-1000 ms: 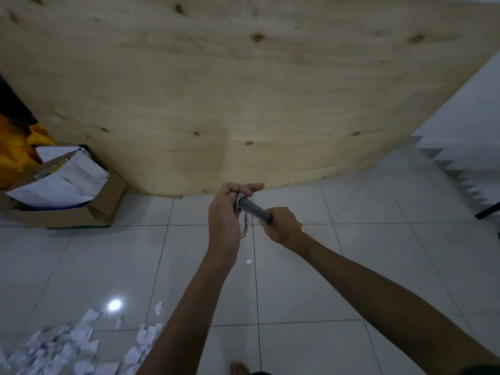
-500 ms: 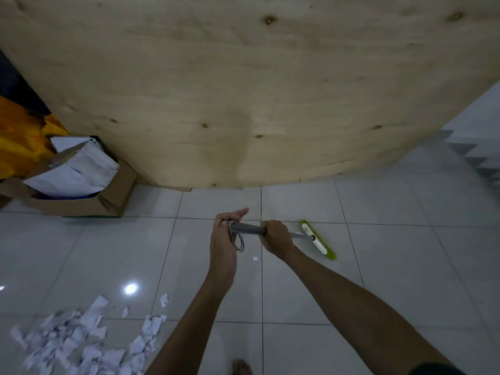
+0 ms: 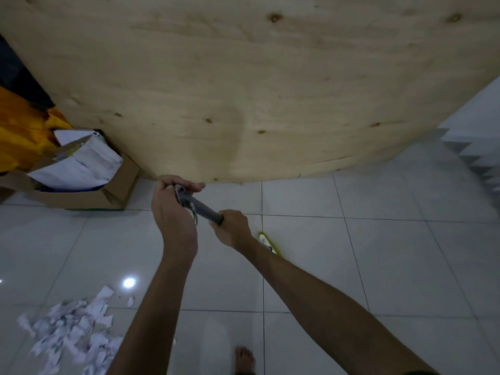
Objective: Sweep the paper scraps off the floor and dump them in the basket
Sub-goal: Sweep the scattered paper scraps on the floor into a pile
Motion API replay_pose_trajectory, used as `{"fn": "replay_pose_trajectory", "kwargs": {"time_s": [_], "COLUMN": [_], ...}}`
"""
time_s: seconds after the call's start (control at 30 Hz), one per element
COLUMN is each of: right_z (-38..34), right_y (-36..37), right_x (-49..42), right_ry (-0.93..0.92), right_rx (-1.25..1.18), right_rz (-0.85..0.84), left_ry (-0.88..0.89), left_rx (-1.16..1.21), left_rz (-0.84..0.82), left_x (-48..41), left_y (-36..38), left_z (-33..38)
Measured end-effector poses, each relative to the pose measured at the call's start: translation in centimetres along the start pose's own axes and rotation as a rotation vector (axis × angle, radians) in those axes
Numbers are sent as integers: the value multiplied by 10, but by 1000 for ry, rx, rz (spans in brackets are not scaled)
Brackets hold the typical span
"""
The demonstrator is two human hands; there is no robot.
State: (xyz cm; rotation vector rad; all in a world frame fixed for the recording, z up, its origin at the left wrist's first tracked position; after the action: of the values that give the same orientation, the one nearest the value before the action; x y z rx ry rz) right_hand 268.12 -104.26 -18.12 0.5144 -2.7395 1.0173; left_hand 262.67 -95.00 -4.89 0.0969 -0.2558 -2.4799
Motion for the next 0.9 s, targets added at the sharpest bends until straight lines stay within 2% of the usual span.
{"fn": "replay_pose_trajectory", "kwargs": {"time_s": [0.27,0.57,0.73,0.9], "right_z": [-69,-147,-186,-218], "right_y": [66,171,222,267], "right_x": [25,68,97,124], "right_ry": [-19,-47,-52,-88], "right_rx": [-82,-57,-90,-103], "right_rz": [-70,-144,-162,-174], "left_ry": [119,182,255,258], "left_rx": [-99,-259,-308,-338], "left_rz": [27,63,-41,-51], "left_x": [-8,-13,-13,-8], "left_y": [-68,-186,-250,-307], "left_z": [58,108,129,143]}}
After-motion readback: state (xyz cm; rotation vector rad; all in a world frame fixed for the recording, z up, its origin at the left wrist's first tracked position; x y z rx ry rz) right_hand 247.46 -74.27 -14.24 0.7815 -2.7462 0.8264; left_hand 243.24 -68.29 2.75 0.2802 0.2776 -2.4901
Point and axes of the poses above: each hand's wrist, its own x-axis away from the middle knuckle, its own y-axis out of the palm, z = x × y, the point moved 4 cm from there along -x, towards the middle knuckle, and after that the axes turned 8 degrees about -x, right-handed, at the moved point
